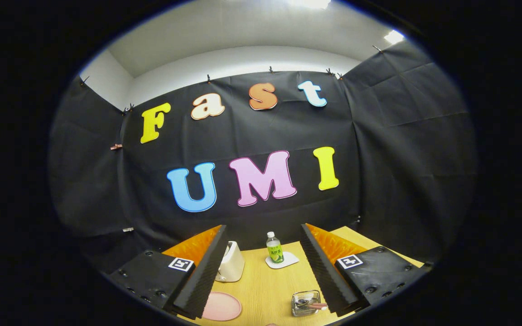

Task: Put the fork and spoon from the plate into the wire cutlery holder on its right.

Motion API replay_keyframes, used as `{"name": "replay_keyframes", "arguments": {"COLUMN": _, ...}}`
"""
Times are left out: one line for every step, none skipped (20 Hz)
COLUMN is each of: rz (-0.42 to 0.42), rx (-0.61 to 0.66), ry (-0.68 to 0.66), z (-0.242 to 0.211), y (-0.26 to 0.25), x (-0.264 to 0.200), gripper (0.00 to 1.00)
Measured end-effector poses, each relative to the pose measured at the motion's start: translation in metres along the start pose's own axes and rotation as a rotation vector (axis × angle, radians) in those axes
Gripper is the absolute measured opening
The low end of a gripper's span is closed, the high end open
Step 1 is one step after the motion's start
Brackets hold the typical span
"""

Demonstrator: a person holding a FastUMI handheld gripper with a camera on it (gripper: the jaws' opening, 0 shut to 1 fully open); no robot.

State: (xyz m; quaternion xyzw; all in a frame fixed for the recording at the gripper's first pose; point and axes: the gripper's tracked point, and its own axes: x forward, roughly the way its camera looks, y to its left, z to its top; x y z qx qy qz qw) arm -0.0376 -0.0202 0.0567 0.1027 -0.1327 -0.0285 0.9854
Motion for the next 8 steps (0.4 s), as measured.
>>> {"name": "replay_keyframes", "arguments": {"rz": 0.0, "rx": -0.01, "ry": -0.001, "z": -0.002, "y": 0.001, "x": -0.001, "gripper": 0.99}}
{"name": "replay_keyframes", "arguments": {"rz": 0.003, "rx": -0.012, "ry": 0.0, "z": -0.003, "y": 0.003, "x": -0.001, "gripper": 0.99}}
{"name": "replay_keyframes", "arguments": {"rz": 0.012, "rx": -0.011, "ry": -0.003, "z": -0.002, "y": 0.008, "x": -0.003, "gripper": 0.99}}
{"name": "replay_keyframes", "arguments": {"rz": 0.016, "rx": -0.011, "ry": -0.008, "z": -0.001, "y": 0.01, "x": -0.003, "gripper": 0.99}}
{"name": "replay_keyframes", "arguments": {"rz": 0.019, "rx": -0.014, "ry": -0.016, "z": 0.0, "y": 0.012, "x": -0.004, "gripper": 0.99}}
{"name": "replay_keyframes", "arguments": {"rz": 0.023, "rx": -0.018, "ry": -0.024, "z": 0.001, "y": 0.014, "x": -0.004, "gripper": 0.98}}
{"name": "replay_keyframes", "arguments": {"rz": 0.024, "rx": -0.023, "ry": -0.028, "z": 0.001, "y": 0.017, "x": -0.004, "gripper": 0.99}}
{"name": "replay_keyframes", "arguments": {"rz": 0.024, "rx": -0.027, "ry": -0.025, "z": -0.001, "y": 0.019, "x": -0.003, "gripper": 0.99}}
